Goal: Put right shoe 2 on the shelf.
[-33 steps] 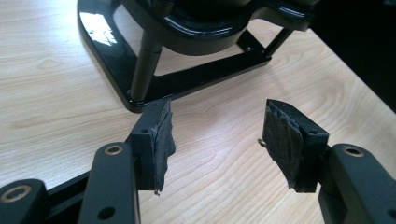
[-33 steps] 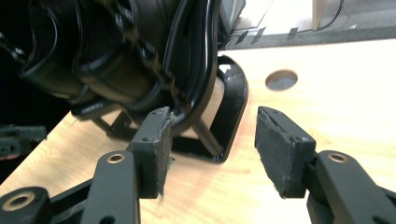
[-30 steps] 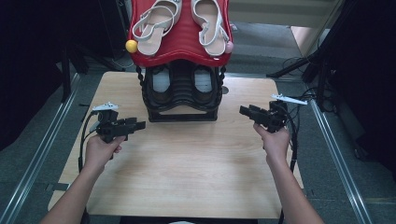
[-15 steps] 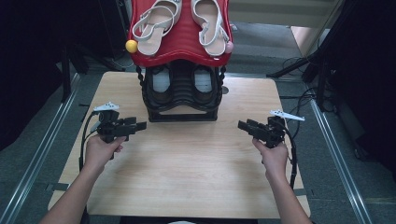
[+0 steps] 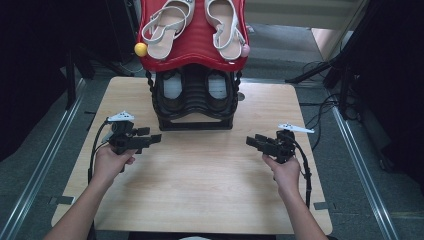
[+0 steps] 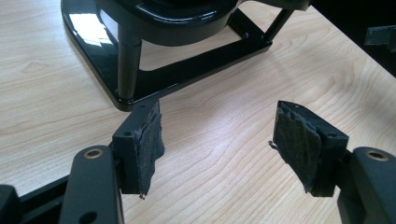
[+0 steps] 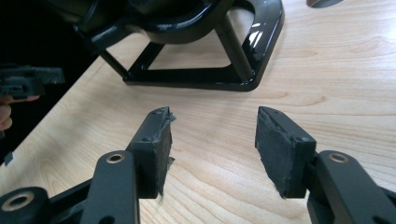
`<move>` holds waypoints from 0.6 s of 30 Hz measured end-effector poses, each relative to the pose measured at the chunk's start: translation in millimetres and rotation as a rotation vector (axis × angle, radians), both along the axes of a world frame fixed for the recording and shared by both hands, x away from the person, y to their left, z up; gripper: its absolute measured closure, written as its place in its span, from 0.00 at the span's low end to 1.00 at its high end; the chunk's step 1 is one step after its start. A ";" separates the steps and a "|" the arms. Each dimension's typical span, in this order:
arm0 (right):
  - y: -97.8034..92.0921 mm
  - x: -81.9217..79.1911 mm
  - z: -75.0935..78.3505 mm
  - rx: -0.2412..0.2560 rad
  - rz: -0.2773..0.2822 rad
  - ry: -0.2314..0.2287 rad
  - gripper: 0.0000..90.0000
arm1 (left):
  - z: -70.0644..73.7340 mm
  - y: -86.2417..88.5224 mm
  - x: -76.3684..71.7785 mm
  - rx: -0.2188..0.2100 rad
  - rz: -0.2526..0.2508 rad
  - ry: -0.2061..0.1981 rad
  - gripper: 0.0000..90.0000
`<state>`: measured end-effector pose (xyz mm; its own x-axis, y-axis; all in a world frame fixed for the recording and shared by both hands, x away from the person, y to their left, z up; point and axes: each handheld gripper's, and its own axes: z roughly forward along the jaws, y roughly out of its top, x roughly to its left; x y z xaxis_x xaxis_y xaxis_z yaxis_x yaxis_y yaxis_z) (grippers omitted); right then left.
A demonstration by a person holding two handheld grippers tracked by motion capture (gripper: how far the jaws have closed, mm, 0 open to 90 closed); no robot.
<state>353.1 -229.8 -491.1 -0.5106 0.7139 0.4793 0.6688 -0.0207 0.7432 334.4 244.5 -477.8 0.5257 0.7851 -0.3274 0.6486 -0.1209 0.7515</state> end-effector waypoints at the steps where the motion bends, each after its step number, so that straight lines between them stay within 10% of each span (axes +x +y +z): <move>1: 0.6 0.2 -0.5 0.000 0.003 0.002 0.51 | -0.2 0.0 0.2 0.005 -0.005 0.005 0.36; 18: 6.8 0.1 -1.6 -0.029 0.029 -0.019 0.49 | -1.8 -2.3 1.5 0.002 -0.004 0.037 0.31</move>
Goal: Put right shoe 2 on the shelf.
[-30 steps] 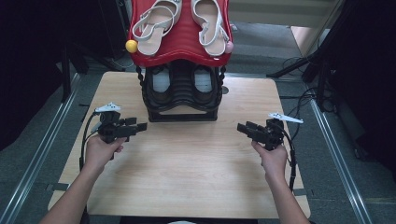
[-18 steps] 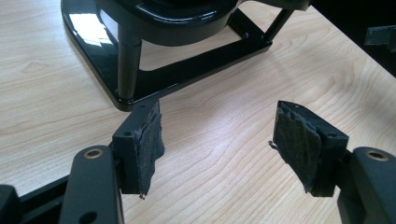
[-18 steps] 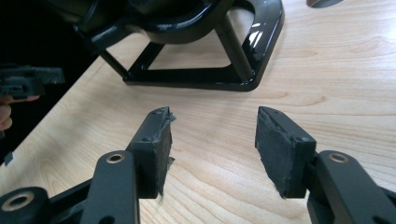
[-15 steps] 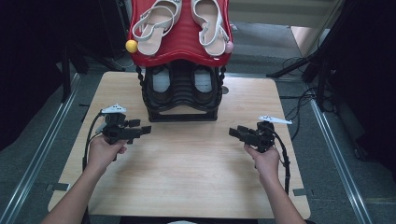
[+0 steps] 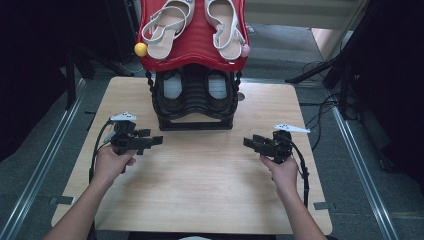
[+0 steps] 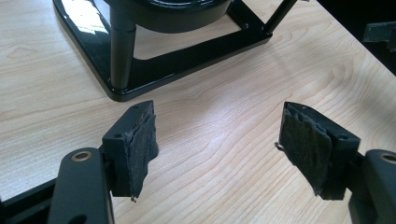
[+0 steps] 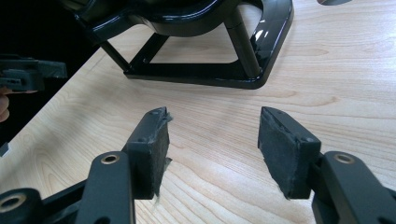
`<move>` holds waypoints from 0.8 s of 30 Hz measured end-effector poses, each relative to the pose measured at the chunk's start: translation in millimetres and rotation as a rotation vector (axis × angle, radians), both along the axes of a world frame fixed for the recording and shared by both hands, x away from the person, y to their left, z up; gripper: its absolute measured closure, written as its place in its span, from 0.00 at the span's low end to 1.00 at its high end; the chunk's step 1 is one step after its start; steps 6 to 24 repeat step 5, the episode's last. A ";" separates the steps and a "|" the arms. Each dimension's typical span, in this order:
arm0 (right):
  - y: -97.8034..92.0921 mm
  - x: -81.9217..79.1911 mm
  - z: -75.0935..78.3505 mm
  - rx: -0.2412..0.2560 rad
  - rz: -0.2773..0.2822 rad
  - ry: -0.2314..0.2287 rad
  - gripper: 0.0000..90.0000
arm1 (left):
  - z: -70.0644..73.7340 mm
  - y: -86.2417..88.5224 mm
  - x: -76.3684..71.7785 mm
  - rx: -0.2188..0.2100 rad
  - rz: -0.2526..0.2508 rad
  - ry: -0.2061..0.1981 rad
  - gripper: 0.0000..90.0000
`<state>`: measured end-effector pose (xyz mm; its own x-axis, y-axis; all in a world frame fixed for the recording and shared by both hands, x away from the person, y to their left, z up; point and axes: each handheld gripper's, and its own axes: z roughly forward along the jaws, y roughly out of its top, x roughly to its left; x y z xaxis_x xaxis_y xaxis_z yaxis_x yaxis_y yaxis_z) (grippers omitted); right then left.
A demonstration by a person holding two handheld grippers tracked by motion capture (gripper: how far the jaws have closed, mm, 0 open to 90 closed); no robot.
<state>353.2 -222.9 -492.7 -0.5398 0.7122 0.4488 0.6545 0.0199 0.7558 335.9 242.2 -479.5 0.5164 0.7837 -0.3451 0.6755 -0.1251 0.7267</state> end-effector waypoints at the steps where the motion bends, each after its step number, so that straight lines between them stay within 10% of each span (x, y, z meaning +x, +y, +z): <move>1: 0.2 0.0 -0.1 -0.003 0.000 -0.002 0.48 | -0.3 -0.3 0.0 0.000 0.000 -0.002 0.31; 24: 2.3 0.8 -1.2 -0.013 0.005 -0.004 0.47 | -2.4 -4.2 0.4 0.002 0.017 0.008 0.27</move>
